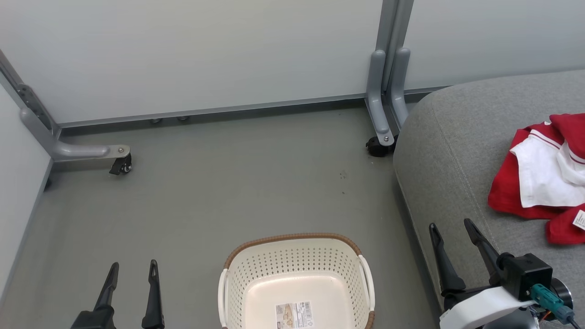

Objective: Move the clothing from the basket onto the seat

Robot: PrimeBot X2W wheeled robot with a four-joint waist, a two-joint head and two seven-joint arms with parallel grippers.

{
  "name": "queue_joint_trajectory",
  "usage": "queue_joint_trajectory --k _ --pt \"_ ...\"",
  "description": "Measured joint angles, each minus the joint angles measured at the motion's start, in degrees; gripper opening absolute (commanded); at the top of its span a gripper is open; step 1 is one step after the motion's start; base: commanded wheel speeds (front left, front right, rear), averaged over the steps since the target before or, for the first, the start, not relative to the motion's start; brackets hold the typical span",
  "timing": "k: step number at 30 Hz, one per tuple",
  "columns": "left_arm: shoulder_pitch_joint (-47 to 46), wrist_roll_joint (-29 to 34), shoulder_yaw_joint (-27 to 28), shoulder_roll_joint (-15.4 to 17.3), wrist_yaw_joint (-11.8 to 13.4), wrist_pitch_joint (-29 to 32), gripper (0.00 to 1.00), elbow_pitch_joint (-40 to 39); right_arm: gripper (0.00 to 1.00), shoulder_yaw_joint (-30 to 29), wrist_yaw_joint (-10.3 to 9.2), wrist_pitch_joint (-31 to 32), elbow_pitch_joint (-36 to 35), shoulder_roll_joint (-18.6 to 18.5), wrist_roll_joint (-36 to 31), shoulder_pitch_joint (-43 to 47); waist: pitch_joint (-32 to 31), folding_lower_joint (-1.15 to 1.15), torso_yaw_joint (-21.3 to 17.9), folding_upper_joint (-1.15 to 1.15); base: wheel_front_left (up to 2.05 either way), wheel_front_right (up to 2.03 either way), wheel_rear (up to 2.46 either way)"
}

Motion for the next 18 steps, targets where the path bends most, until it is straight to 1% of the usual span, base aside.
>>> queue_joint_trajectory --k 18 --pt "0.0 0.9 1.2 -1.0 -1.1 0.0 1.00 1.2 1.00 0.2 0.00 0.4 0.1 0.0 0.7 0.3 0.0 0.00 0.1 0.00 0.00 0.00 0.00"
